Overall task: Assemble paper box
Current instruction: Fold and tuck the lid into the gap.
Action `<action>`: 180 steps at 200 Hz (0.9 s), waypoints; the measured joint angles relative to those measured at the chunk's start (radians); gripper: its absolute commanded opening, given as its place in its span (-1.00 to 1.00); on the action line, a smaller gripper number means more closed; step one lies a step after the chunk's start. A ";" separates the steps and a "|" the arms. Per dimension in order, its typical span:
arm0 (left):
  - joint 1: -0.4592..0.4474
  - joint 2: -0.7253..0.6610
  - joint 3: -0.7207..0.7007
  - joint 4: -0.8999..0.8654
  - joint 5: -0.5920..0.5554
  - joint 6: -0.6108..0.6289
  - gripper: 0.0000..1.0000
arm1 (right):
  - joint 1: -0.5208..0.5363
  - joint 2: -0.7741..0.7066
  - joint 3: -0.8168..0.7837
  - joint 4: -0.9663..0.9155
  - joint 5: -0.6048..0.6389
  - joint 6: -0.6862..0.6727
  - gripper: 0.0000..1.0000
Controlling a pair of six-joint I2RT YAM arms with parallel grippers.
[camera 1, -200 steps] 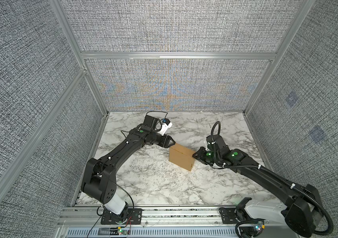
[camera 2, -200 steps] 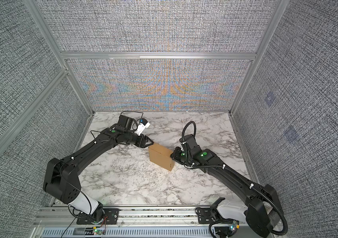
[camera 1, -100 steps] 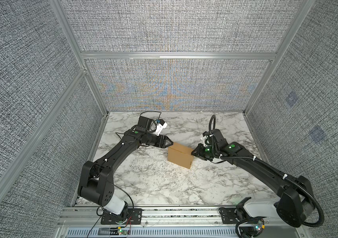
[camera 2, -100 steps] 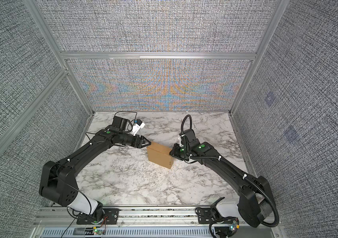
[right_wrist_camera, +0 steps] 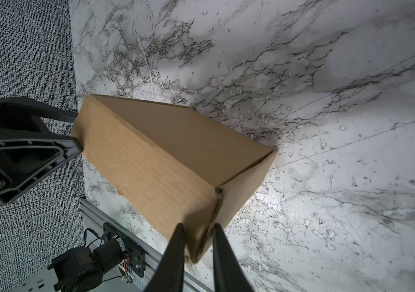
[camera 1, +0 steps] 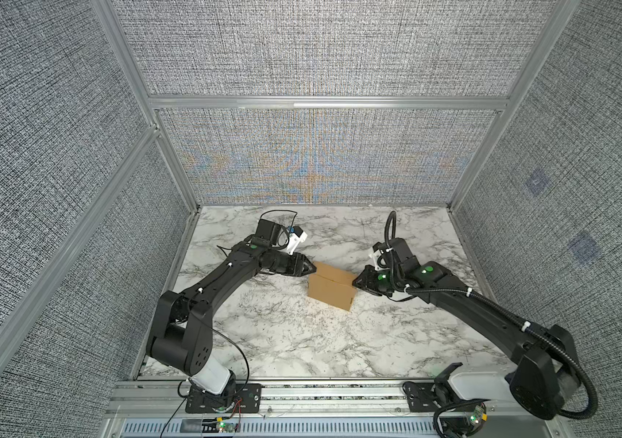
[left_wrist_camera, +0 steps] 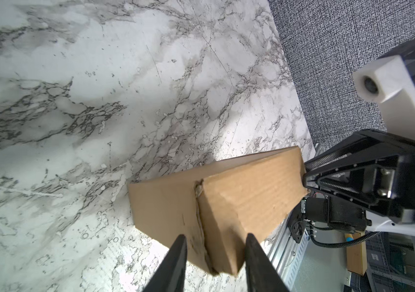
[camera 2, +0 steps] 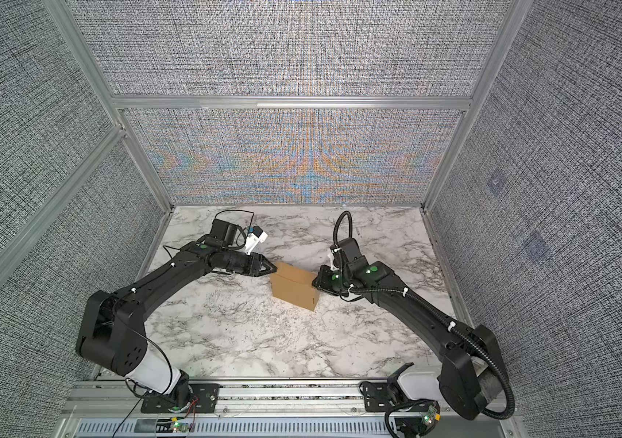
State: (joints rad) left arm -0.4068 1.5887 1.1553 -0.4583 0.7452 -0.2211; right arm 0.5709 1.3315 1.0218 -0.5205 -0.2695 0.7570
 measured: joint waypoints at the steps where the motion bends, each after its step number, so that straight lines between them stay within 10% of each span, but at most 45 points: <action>1: 0.000 0.000 0.000 0.000 0.000 0.000 -0.32 | 0.000 0.000 0.000 0.000 0.000 0.000 -0.59; 62: 0.031 -0.026 -0.002 0.000 -0.002 -0.015 -0.06 | -0.001 0.013 0.008 -0.002 -0.003 -0.005 -0.60; 180: 0.037 -0.018 -0.058 0.049 0.048 -0.041 -0.52 | 0.001 0.020 0.013 0.001 -0.003 -0.003 -0.65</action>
State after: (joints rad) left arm -0.3702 1.5707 1.0977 -0.4091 0.7933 -0.2619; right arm 0.5716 1.3518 1.0348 -0.5194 -0.2729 0.7540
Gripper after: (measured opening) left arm 0.242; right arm 0.178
